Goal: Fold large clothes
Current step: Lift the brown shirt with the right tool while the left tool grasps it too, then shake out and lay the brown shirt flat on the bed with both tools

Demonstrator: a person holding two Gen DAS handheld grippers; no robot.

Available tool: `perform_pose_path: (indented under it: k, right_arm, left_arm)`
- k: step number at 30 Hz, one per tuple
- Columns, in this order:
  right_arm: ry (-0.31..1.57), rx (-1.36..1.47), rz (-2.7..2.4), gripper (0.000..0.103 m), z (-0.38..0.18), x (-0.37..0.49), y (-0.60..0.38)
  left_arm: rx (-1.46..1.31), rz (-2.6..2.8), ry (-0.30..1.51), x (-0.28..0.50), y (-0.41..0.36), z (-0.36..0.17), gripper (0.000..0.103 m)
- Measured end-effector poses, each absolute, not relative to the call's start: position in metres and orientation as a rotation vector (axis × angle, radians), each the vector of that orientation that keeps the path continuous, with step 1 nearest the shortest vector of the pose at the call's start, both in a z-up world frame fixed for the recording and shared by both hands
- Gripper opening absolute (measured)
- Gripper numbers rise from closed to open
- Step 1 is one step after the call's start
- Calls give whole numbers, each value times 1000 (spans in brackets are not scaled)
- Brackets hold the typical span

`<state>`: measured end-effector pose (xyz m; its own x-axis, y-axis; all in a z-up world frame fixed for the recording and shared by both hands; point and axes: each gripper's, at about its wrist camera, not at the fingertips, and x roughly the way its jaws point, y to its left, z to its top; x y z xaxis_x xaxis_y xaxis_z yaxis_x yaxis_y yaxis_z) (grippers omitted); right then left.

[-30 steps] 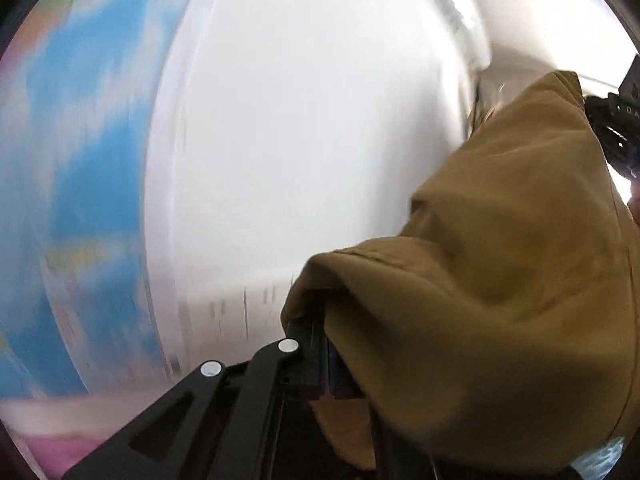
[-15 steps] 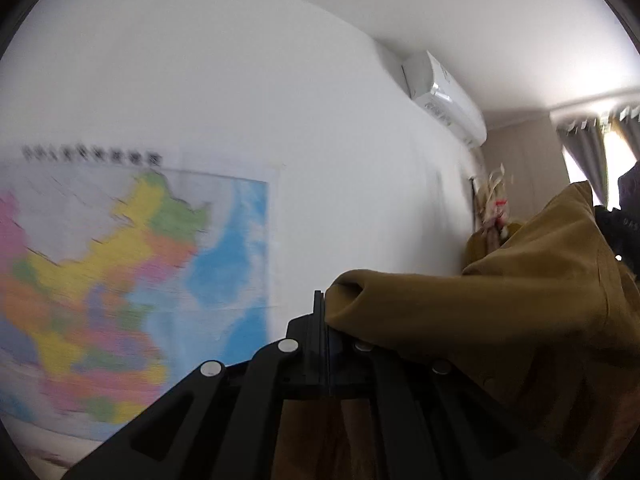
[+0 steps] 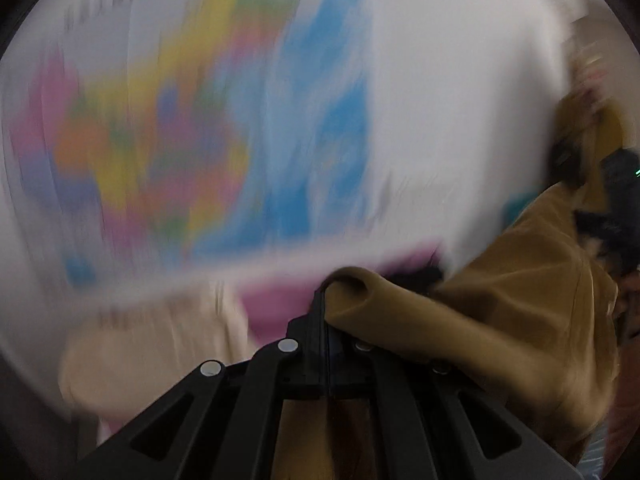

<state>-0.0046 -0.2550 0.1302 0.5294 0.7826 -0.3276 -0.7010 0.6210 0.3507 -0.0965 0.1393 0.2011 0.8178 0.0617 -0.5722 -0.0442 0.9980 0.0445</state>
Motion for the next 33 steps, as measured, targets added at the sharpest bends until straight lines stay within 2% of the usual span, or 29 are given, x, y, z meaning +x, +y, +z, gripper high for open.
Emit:
perform_pose_path:
  k: [1, 5, 11, 12, 13, 14, 15, 16, 17, 21, 24, 26, 29, 33]
  right_arm:
    - [586, 176, 892, 3, 99, 24, -234]
    - [792, 48, 791, 3, 13, 81, -192]
    - [898, 104, 710, 6, -19, 138, -188]
    - [921, 101, 686, 10, -25, 147, -188]
    - [945, 95, 645, 23, -30, 154, -190]
    - [981, 67, 588, 32, -39, 164, -189]
    - [1006, 44, 540, 48, -43, 166, -191]
    - [1013, 47, 531, 57, -43, 166, -197]
    - [1010, 70, 542, 58, -41, 162, -204]
    - [891, 130, 607, 69, -6, 129, -239]
    - [799, 102, 790, 69, 22, 72, -249]
    - [808, 54, 880, 69, 18, 46, -237]
    - [927, 12, 922, 68, -10, 31, -207]
    - [1067, 56, 885, 68, -49, 53, -185]
  left_arm:
    - [11, 79, 683, -78, 148, 172, 1]
    - [-93, 107, 909, -15, 184, 60, 1]
    - [-164, 150, 977, 30, 221, 20, 3]
    - [-160, 155, 988, 37, 225, 18, 5]
    - [-149, 156, 1012, 45, 226, 13, 10]
    - [-155, 162, 1037, 52, 232, 5, 10]
    - [-157, 155, 1056, 51, 232, 3, 10]
    - [-159, 141, 1076, 54, 235, 0, 12]
    - [-162, 124, 1071, 52, 237, 0, 14]
    - [-163, 21, 1001, 23, 240, 23, 46]
    - [-163, -97, 915, -14, 237, 45, 46]
    - [-160, -220, 886, -37, 225, 53, 47]
    - [-152, -350, 907, -42, 200, 48, 49]
    - [-226, -479, 1006, -21, 172, 24, 47]
